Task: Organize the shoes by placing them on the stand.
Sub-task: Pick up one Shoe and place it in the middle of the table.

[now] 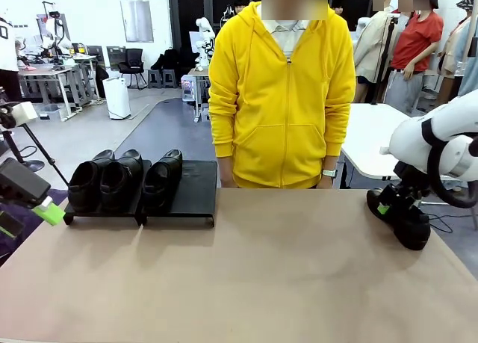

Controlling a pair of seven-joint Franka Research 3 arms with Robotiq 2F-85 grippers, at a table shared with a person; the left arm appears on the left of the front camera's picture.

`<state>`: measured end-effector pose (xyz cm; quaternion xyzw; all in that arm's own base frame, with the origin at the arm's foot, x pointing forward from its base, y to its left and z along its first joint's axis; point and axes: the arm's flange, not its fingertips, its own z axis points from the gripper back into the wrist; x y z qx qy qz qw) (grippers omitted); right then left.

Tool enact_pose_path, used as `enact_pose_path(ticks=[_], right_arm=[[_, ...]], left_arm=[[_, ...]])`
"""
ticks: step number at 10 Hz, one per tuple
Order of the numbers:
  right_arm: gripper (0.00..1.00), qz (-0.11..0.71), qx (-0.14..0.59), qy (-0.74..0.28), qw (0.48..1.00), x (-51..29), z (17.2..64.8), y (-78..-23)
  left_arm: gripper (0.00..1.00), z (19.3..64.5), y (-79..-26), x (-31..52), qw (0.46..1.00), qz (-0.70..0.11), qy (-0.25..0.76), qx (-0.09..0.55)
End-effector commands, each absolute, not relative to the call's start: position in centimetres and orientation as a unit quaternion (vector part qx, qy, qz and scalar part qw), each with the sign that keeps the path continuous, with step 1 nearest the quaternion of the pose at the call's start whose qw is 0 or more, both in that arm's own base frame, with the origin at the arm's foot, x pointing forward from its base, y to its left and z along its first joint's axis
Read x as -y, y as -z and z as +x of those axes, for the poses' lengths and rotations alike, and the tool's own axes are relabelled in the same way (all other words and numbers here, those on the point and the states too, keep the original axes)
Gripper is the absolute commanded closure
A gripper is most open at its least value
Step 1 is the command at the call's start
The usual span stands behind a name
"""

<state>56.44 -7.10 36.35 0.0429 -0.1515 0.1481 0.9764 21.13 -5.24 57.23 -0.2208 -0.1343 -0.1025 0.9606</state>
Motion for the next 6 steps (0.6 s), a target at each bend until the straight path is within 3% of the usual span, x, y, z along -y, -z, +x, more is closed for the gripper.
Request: enact_pose_path(ticks=[1, 5, 6], right_arm=[[0.0, 0.058, 0.163, -0.17, 0.97, 8.1, 57.8, -35.2], [0.0, 0.058, 0.167, -0.176, 0.968, 8.4, 58.2, -34.0], [0.6, 0.059, 0.168, -0.18, 0.967, 8.4, 58.1, -34.1]], left_arm=[[0.0, 21.4, -57.3, 5.1, 0.958, -0.227, 0.103, 0.138], [0.0, 21.4, -57.3, 5.1, 0.958, -0.227, 0.103, 0.138], [0.0, 21.4, -57.3, 5.1, 0.958, -0.227, 0.103, 0.138]])
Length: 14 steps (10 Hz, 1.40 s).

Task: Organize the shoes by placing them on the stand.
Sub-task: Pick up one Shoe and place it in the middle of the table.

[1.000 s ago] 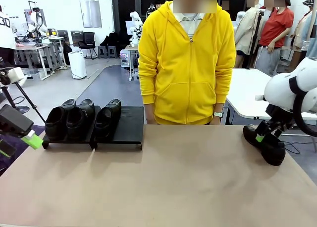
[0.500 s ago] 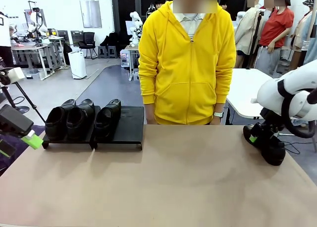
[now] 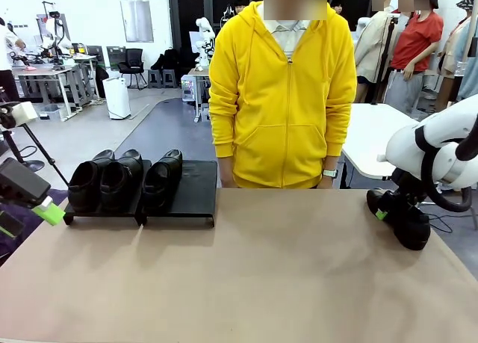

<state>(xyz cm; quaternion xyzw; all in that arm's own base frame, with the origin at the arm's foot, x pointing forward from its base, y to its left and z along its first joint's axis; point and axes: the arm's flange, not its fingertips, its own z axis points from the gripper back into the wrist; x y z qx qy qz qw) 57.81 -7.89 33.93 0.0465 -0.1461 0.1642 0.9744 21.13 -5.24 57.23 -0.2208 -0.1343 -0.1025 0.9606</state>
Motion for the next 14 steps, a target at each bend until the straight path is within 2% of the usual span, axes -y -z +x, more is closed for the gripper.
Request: enact_pose_path(ticks=[1, 10, 12, 14], right_arm=[[1.0, 0.06, 0.167, -0.179, 0.968, 8.4, 58.1, -34.0], [1.0, 0.048, 0.181, -0.178, 0.966, 8.4, 57.2, -35.0], [1.0, 0.052, 0.191, -0.16, 0.967, 8.6, 55.1, -38.1], [1.0, 0.105, 0.195, -0.107, 0.969, 6.7, 48.8, -44.5]], left_arm=[[0.0, 21.4, -57.3, 5.1, 0.958, -0.227, 0.103, 0.138], [0.0, 21.4, -57.3, 5.1, 0.958, -0.227, 0.103, 0.138], [0.0, 21.4, -57.3, 5.1, 0.958, -0.227, 0.103, 0.138], [0.0, 21.4, -57.3, 5.1, 0.958, -0.227, 0.103, 0.138]])
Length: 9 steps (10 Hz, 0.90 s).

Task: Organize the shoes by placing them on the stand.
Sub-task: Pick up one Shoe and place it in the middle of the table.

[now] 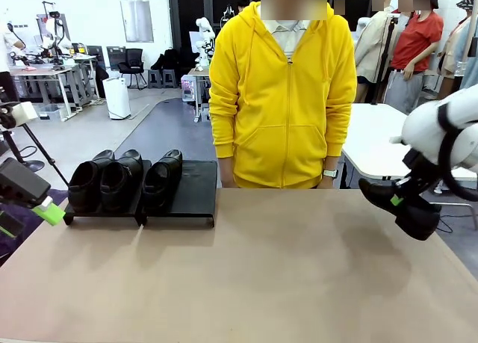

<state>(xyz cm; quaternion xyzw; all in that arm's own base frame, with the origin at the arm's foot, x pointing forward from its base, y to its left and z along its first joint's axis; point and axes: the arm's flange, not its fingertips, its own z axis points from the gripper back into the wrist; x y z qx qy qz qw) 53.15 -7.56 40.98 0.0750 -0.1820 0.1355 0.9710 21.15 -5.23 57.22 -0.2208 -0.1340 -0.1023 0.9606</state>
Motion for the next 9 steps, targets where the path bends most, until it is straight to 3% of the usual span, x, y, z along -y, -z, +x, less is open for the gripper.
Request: enact_pose_path(ticks=[1, 4, 6, 7, 9], right_arm=[[1.0, 0.109, 0.176, -0.076, 0.975, 5.2, 44.8, -46.9], [1.0, 0.101, 0.168, -0.02, 0.98, 1.9, 34.0, -49.9], [1.0, 0.124, 0.154, 0.009, 0.98, 3.1, 32.3, -49.9], [1.0, 0.141, 0.129, -0.017, 0.982, 4.5, 34.3, -49.0], [1.0, 0.116, 0.157, -0.006, 0.981, 2.5, 32.2, -49.6]], left_arm=[[0.0, 21.4, -57.3, 5.1, 0.958, -0.227, 0.103, 0.138], [0.0, 21.4, -57.3, 5.1, 0.958, -0.227, 0.103, 0.138], [0.0, 21.4, -57.3, 5.1, 0.958, -0.227, 0.103, 0.138], [0.0, 21.4, -57.3, 5.1, 0.958, -0.227, 0.103, 0.138], [0.0, 21.4, -57.3, 5.1, 0.958, -0.227, 0.103, 0.138]])
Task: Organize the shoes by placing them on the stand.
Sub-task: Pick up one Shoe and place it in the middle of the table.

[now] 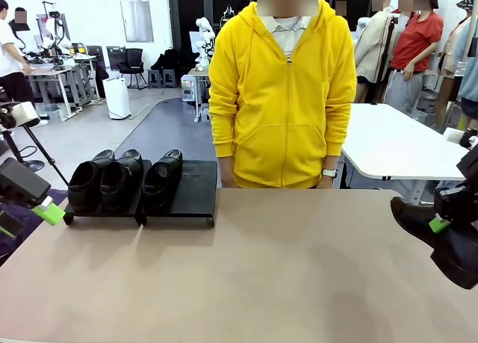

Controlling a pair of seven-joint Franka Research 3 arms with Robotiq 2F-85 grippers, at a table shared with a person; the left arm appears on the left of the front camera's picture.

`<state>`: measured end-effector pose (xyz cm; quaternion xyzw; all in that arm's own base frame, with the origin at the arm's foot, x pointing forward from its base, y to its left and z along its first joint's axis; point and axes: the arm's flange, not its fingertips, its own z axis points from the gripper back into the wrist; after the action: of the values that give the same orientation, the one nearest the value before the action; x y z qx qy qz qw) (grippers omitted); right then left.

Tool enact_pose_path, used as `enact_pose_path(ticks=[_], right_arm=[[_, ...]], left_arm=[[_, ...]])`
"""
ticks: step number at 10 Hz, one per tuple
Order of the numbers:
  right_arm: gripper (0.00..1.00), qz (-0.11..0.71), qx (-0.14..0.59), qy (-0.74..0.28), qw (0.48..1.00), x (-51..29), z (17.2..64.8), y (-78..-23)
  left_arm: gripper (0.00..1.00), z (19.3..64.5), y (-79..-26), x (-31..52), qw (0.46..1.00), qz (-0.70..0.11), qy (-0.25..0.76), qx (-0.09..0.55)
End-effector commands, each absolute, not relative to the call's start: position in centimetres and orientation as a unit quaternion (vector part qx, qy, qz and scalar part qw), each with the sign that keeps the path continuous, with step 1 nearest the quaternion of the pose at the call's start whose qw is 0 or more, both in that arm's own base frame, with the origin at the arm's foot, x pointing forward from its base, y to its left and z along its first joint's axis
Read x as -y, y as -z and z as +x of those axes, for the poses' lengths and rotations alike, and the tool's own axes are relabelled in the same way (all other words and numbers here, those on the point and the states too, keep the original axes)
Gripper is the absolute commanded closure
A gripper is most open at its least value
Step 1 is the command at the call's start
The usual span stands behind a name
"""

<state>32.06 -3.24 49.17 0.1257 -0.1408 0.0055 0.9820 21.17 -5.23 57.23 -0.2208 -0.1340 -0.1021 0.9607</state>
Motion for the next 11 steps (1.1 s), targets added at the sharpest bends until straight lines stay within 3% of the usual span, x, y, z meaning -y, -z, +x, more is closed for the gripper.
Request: enact_pose_path(ticks=[1, 3, 5, 9, 11], right_arm=[[1.0, 0.116, 0.157, -0.006, 0.981, 2.5, 32.2, -49.6], [1.0, 0.153, 0.142, 0.023, 0.978, 0.5, 33.4, -49.4], [1.0, 0.093, 0.161, 0.046, 0.982, -10.1, 34.6, -50.1], [1.0, 0.168, 0.155, 0.011, 0.973, -27.3, 38.1, -46.4], [1.0, 0.154, 0.153, -0.002, 0.976, -33.3, 38.7, -43.9]], left_arm=[[0.0, 21.4, -57.3, 5.1, 0.958, -0.227, 0.103, 0.138], [0.0, 21.4, -57.3, 5.1, 0.958, -0.227, 0.103, 0.138], [0.0, 21.4, -57.3, 5.1, 0.958, -0.227, 0.103, 0.138], [0.0, 21.4, -57.3, 5.1, 0.958, -0.227, 0.103, 0.138], [0.0, 21.4, -57.3, 5.1, 0.958, -0.227, 0.103, 0.138]])
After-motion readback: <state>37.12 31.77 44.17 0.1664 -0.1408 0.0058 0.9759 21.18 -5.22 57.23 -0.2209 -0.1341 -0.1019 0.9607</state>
